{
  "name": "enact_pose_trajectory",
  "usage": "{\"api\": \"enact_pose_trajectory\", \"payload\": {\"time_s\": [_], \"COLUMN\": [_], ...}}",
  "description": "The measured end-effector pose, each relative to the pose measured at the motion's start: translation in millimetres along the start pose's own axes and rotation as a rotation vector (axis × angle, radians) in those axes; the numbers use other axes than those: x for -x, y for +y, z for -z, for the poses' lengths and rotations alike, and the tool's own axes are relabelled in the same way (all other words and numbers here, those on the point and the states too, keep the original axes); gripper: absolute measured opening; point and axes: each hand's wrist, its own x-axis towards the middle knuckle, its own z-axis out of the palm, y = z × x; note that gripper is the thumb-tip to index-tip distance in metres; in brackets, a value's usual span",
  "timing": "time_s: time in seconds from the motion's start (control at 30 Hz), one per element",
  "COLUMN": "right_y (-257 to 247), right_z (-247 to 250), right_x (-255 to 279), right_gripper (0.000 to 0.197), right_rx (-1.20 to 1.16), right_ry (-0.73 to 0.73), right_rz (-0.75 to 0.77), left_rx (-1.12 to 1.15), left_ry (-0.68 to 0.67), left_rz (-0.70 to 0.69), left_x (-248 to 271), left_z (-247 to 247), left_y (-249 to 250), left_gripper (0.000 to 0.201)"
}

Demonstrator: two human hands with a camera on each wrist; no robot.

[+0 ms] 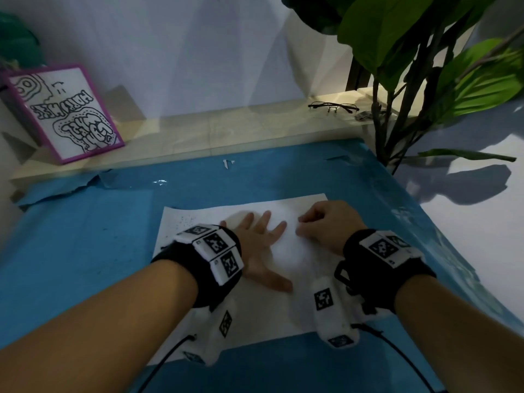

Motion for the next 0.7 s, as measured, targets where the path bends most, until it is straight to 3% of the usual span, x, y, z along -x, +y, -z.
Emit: {"api": "enact_pose_trajectory", "payload": {"time_s": [0.13,0.23,0.3,0.4,0.53,0.63,0.7], "right_y": [-11.4,-10.8,-11.8,-13.6,-11.1,-16.5,-19.4], "right_z": [5.9,8.3,3.6,1.7,7.9,-0.7,4.2], "right_x": [4.6,1.7,5.3,10.8,0.8,8.8,7.4], "right_gripper": [0.01,0.008,0.008,0.009,0.006,0.007,0.006], "right_rx": [0.047,0.054,0.098,0.094,0.114,0.21,0.209], "right_ry": [-0.211,-0.032,-0.057,-0.213,-0.03,-0.231,-0.272], "right_rz": [-0.047,-0.042,-0.004,-0.018,-0.013,0.01,-0.014], "left_rx": [-0.005,-0.001,0.001,-0.014,-0.003,-0.014,-0.013], "left_ry": [0.015,0.024,0.028,0.045,0.041,0.051,0.054], "left_rz": [0.004,-0.006,-0.006,-0.006,-0.011,-0.01,-0.013], "left_x": [3.2,2.9,1.4,-2.0,-3.0,-3.1,-2.0], "left_z": [1.2,0.9,0.6,-0.6,-2.1,-2.8,-2.2], "left_y": [2.9,1.9,0.8,-1.9,-3.4,-3.0,-2.3], "left_gripper": [0.115,0.114,0.114,0.116,0.116,0.116,0.116]}}
